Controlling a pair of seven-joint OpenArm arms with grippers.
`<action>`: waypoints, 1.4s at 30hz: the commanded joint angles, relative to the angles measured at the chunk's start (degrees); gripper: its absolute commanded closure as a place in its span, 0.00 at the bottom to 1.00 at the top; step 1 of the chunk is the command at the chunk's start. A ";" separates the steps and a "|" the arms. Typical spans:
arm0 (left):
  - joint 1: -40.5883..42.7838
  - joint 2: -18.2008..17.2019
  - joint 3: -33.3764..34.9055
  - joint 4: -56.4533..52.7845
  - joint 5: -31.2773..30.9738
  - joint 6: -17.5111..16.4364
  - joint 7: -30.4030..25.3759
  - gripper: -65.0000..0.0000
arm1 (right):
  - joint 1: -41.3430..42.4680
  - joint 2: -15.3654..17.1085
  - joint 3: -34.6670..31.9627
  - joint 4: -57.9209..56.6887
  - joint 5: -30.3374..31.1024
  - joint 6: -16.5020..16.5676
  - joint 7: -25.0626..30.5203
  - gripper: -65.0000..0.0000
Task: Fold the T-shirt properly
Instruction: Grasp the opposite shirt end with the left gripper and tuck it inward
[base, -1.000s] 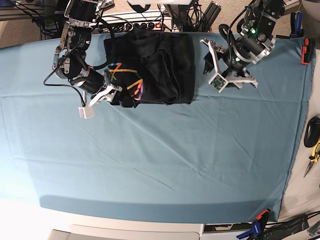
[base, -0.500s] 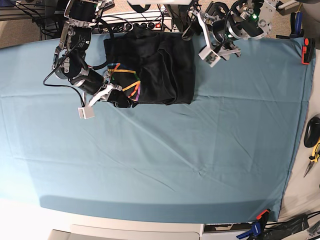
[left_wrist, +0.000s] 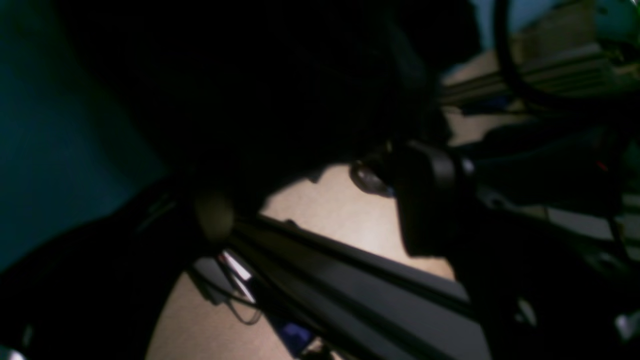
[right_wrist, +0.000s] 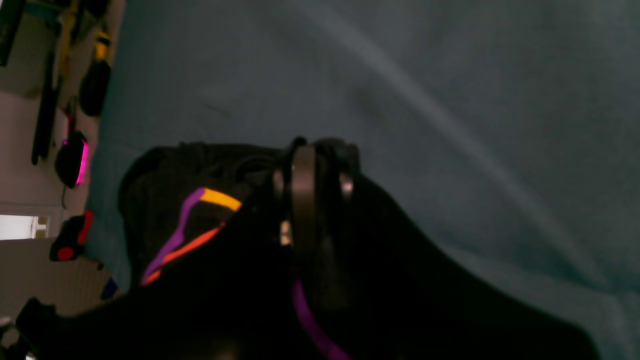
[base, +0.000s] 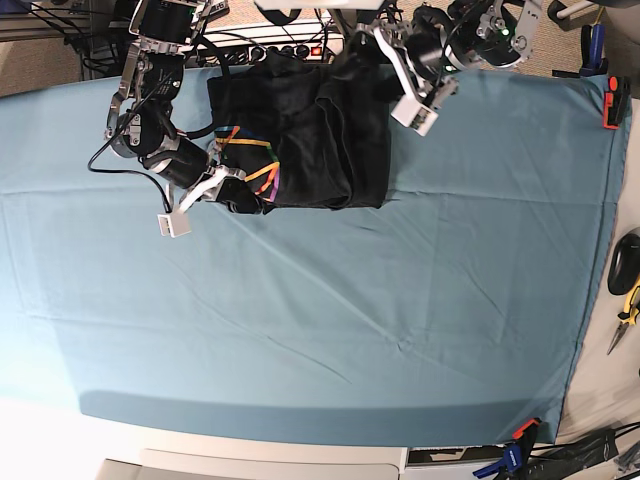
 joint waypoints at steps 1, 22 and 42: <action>0.00 0.24 -0.09 0.92 -0.70 -0.44 -0.85 0.24 | 0.74 0.20 -0.04 0.94 1.18 0.76 1.11 0.98; -3.72 5.25 -0.46 -11.72 -3.91 -4.83 1.42 0.25 | 0.76 0.20 -0.04 0.94 1.20 0.76 1.09 0.98; -6.60 5.81 -0.44 -11.69 -3.87 -7.76 -1.97 0.37 | 0.74 0.20 -0.04 0.94 1.22 0.76 1.27 0.98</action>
